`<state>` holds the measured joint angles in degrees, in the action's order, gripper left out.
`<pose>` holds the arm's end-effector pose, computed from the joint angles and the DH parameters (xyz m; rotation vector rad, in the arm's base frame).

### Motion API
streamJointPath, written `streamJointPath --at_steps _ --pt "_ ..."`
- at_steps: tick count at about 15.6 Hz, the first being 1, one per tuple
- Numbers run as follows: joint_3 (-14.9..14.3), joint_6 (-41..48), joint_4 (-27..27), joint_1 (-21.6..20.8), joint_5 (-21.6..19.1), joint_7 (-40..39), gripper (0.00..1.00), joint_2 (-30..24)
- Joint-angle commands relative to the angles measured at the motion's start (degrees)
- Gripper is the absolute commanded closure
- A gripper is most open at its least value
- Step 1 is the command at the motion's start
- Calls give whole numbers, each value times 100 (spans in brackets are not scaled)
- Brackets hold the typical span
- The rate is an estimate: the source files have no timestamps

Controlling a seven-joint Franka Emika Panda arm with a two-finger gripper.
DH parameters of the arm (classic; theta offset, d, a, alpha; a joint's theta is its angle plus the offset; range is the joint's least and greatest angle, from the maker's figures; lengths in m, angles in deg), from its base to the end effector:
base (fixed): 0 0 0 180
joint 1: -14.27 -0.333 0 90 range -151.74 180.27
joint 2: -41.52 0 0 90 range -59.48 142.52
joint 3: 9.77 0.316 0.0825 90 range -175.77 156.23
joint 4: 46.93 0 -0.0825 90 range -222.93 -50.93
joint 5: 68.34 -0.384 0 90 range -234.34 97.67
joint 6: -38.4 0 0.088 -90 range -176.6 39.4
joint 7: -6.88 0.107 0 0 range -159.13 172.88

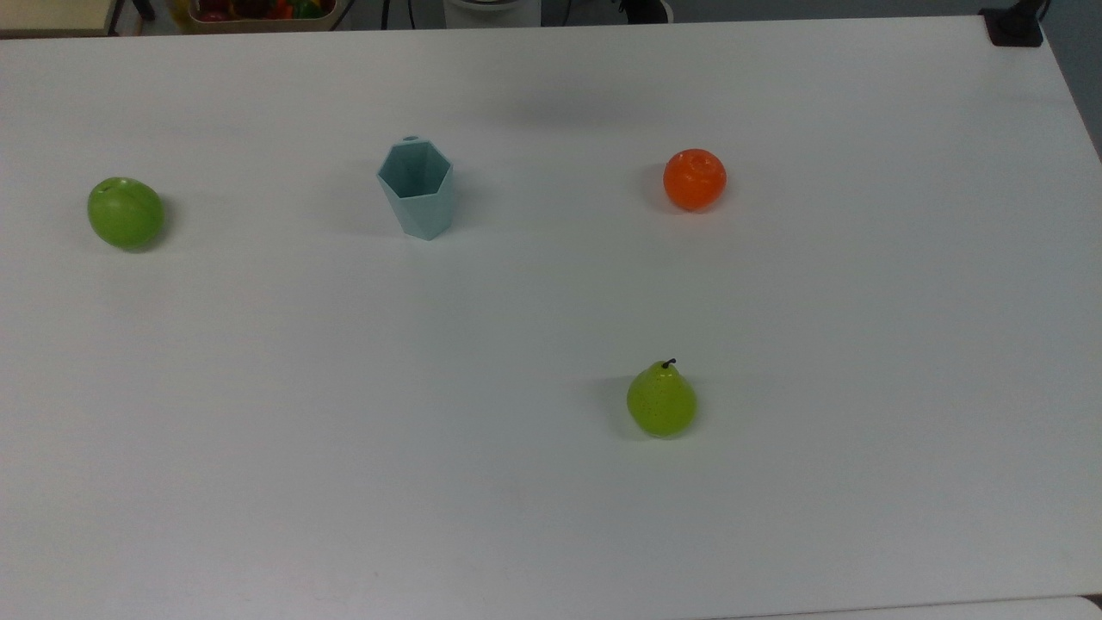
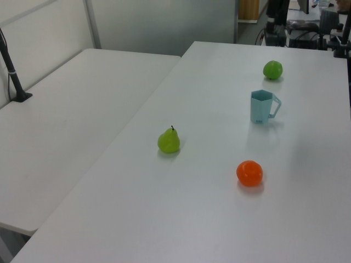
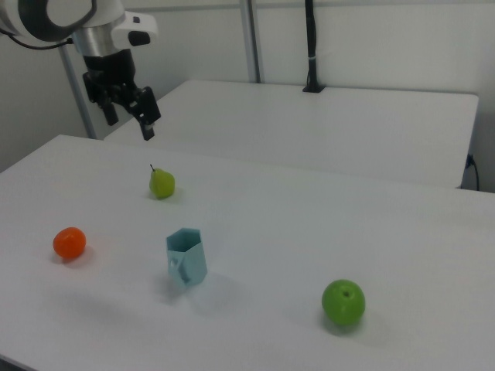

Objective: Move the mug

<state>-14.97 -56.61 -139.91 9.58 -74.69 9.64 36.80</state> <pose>0.5376 0.0039 0.6534 -3.0147 0.0911 -0.1738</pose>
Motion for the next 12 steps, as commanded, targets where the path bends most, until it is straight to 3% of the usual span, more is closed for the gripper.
streamJointPath --at_steps 1,3,6,9,12 --pt "-200 -412 60 -15 -85 -440 0 164" --pt "-244 -588 87 11 -68 -986 0 295" --pt "-184 -721 122 47 -24 -761 0 463" --pt "88 -467 113 47 528 -566 0 428" --pt "221 -149 104 38 959 -881 0 402"
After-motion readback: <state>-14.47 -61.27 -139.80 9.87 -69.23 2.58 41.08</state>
